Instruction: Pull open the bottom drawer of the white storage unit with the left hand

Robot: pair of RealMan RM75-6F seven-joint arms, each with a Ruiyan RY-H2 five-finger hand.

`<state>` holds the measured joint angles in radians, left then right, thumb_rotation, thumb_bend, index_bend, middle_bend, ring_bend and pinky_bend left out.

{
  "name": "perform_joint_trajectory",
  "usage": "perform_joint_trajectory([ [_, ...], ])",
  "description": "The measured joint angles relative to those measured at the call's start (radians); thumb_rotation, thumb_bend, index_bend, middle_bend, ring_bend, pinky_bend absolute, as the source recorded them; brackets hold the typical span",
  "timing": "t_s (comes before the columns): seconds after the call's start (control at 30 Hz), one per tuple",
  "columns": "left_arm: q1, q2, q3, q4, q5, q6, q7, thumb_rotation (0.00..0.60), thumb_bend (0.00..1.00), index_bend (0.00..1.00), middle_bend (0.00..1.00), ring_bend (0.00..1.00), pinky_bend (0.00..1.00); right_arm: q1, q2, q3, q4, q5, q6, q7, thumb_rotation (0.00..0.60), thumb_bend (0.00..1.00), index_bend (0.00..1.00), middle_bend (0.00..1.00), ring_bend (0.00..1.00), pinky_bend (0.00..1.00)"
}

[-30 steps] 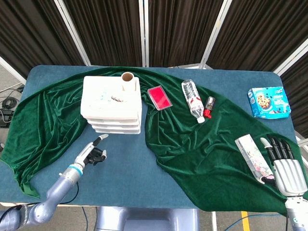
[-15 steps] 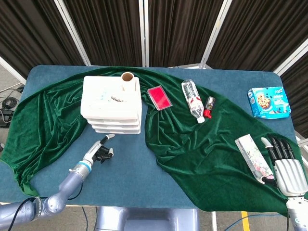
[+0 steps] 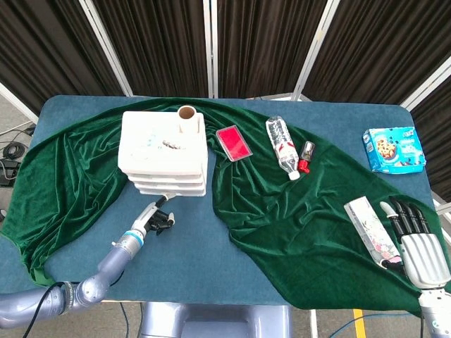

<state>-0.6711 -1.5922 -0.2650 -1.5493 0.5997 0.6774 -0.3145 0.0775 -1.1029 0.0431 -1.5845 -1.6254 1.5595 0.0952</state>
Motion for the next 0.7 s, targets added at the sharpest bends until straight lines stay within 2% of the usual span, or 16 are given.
perform_joint_trajectory([
  [0.53,-0.021,-0.040,-0.030,0.057,-0.023,-0.057,-0.019,0.600,0.72,0.09,0.91,0.88,0.82,0.005,-0.005,-0.004,0.007,-0.011,-0.004,0.004,0.600,0.06,0.00,0.00,0.00,0.00],
  [0.7,-0.017,-0.045,-0.043,0.086,0.007,-0.100,-0.047,0.600,0.72,0.09,0.91,0.88,0.82,0.005,-0.012,-0.007,0.014,-0.019,0.002,0.006,0.600,0.06,0.00,0.00,0.00,0.00],
])
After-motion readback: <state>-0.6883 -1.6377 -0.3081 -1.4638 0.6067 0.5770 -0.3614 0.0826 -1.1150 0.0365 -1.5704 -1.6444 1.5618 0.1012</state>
